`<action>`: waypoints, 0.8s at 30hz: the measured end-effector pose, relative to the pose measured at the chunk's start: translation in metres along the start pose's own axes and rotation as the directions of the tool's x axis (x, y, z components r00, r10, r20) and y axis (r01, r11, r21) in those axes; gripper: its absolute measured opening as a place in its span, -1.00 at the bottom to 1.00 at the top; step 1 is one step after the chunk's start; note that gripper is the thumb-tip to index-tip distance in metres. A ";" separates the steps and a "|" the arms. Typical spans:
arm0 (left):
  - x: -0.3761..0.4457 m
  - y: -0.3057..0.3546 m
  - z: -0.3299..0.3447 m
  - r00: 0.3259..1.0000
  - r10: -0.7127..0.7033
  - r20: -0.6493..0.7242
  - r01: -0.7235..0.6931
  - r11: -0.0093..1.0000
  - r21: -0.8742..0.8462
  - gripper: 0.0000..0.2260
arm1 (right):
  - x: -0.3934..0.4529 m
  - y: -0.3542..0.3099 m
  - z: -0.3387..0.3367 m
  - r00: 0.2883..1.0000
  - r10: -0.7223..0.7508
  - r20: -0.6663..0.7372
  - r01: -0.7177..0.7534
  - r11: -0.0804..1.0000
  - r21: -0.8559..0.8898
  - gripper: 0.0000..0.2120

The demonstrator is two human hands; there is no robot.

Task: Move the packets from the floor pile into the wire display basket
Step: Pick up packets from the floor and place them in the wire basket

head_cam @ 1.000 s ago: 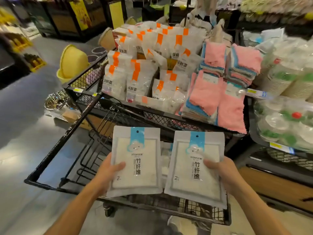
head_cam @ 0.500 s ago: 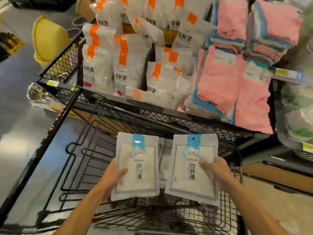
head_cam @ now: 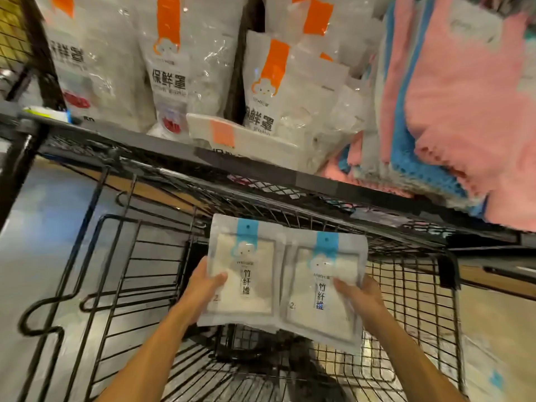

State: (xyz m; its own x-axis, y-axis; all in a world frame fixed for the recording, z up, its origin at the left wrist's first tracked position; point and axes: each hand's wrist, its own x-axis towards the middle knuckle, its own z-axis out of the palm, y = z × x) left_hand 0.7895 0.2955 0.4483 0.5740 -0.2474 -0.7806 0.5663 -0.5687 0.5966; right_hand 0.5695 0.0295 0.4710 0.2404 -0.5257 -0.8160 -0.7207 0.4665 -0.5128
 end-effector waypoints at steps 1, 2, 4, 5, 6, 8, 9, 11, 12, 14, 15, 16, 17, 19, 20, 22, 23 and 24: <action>0.008 -0.002 0.000 1.000 -0.012 0.004 0.012 1.000 0.009 -0.72 | 0.004 0.001 0.004 1.000 0.008 -0.023 -0.008 1.000 0.009 -0.73; 0.015 -0.005 0.000 1.000 -0.021 0.000 0.021 0.999 0.024 -0.72 | 0.008 0.003 0.007 0.999 0.014 -0.046 -0.014 1.000 0.003 -0.72; 0.025 -0.008 0.003 0.999 -0.002 -0.033 0.005 0.995 0.098 -0.69 | 0.013 0.004 0.013 0.997 0.018 -0.081 -0.019 1.000 -0.007 -0.75; 0.030 -0.010 0.004 0.998 0.025 -0.053 -0.016 0.988 0.151 -0.65 | 0.016 0.006 0.016 0.995 0.010 -0.097 -0.011 1.000 -0.015 -0.76; 0.034 -0.011 0.006 0.996 0.050 -0.072 -0.033 0.976 0.216 -0.59 | 0.019 0.008 0.018 0.994 -0.006 -0.109 -0.001 0.998 -0.060 -0.76; 0.037 -0.014 0.011 0.991 0.071 -0.110 -0.030 0.941 0.336 -0.41 | 0.021 0.008 0.024 0.990 -0.043 -0.134 0.017 0.982 -0.190 -0.70; 0.039 -0.016 0.013 0.988 0.089 -0.129 -0.033 0.921 0.388 -0.33 | 0.022 0.009 0.027 0.985 -0.075 -0.152 0.036 0.970 -0.240 -0.63; 0.039 -0.021 0.016 0.979 0.160 -0.123 -0.075 0.855 0.514 -0.25 | 0.023 0.011 0.034 0.977 -0.118 -0.176 0.069 0.963 -0.262 -0.53; 0.039 -0.024 0.016 0.976 0.192 -0.105 -0.092 0.797 0.596 -0.28 | 0.023 0.013 0.037 0.974 -0.126 -0.187 0.076 0.964 -0.253 -0.49; 0.039 -0.027 0.020 0.969 0.234 -0.075 -0.108 0.681 0.724 -0.39 | 0.023 0.016 0.043 0.966 -0.146 -0.213 0.087 0.961 -0.263 -0.43; 0.039 -0.028 0.021 0.969 0.236 -0.067 -0.099 0.629 0.771 -0.44 | 0.023 0.017 0.044 0.964 -0.152 -0.220 0.085 0.954 -0.289 -0.41; 0.038 -0.029 0.024 0.968 0.244 -0.063 -0.088 0.564 0.821 -0.46 | 0.023 0.019 0.046 0.960 -0.160 -0.229 0.082 0.945 -0.316 -0.40; 0.036 -0.030 0.027 0.965 0.256 -0.055 -0.077 0.477 0.875 -0.46 | 0.022 0.019 0.047 0.956 -0.170 -0.239 0.080 0.935 -0.346 -0.38; 0.034 -0.033 0.031 0.937 0.348 -0.029 -0.087 0.313 0.946 -0.43 | 0.020 0.020 0.048 0.928 -0.252 -0.273 0.089 0.864 -0.495 -0.27; 0.033 -0.031 0.032 0.923 0.384 -0.014 -0.095 0.262 0.960 -0.44 | 0.021 0.022 0.048 0.913 -0.297 -0.280 0.074 0.794 -0.603 -0.20; 0.030 -0.026 0.032 0.918 0.397 0.019 -0.103 0.192 0.976 -0.47 | 0.023 0.023 0.046 0.880 -0.371 -0.296 0.034 0.671 -0.741 -0.12; 0.029 -0.023 0.032 0.921 0.388 0.027 -0.102 0.174 0.979 -0.48 | 0.022 0.022 0.045 0.874 -0.387 -0.294 0.023 0.638 -0.770 -0.11; 0.027 -0.018 0.030 0.919 0.393 0.034 -0.108 0.169 0.980 -0.47 | 0.020 0.020 0.044 0.870 -0.402 -0.285 0.026 0.614 -0.789 -0.11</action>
State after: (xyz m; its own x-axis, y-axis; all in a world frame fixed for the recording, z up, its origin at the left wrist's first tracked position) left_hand 0.7769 0.2754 0.4103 0.7300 -0.4776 -0.4889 -0.5461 -0.8377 0.0028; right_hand 0.5889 0.0596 0.4326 0.3138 -0.8478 -0.4275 -0.9493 -0.2883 -0.1252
